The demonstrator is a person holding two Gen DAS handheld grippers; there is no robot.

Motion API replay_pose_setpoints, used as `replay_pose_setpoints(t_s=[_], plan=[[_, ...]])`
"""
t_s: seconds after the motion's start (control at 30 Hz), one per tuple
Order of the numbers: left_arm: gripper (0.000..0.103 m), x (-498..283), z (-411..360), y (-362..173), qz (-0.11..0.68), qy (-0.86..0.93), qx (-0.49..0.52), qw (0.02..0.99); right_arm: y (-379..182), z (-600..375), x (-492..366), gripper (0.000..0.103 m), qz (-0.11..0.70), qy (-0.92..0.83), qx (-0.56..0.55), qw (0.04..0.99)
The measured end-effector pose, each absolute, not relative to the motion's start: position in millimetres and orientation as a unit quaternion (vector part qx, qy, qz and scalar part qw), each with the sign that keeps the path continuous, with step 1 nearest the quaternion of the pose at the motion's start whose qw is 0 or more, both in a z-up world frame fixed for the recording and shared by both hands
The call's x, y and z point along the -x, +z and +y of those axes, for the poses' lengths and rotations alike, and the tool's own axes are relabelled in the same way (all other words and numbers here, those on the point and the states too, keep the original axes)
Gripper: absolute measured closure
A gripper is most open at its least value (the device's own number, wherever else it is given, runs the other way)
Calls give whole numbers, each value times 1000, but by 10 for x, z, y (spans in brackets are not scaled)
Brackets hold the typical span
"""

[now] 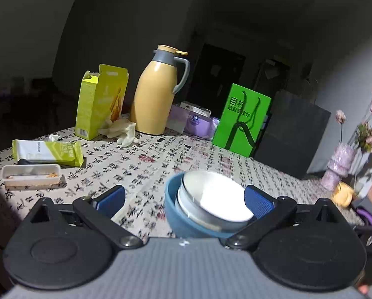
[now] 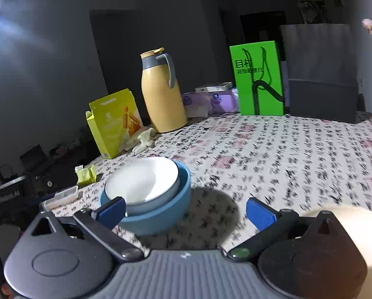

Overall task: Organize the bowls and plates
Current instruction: 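Pull both open tools back from the stacked bowls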

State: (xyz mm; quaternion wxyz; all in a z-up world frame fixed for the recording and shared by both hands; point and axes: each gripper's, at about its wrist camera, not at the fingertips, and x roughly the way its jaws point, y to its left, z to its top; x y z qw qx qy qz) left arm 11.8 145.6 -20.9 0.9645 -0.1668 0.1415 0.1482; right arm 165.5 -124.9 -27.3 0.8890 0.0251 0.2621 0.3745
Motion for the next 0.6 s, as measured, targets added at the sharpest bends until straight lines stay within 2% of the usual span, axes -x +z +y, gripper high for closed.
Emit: replay_pose_setpoints(t_s=[0.43, 0.6], plan=[[0, 114, 1267, -352, 134, 125, 167, 969, -417, -1548, -1093, 0, 209, 340, 5, 917], [0, 141, 1262, -401, 140, 108, 167, 970, -411, -1599, -1067, 0, 214, 345, -6, 914]])
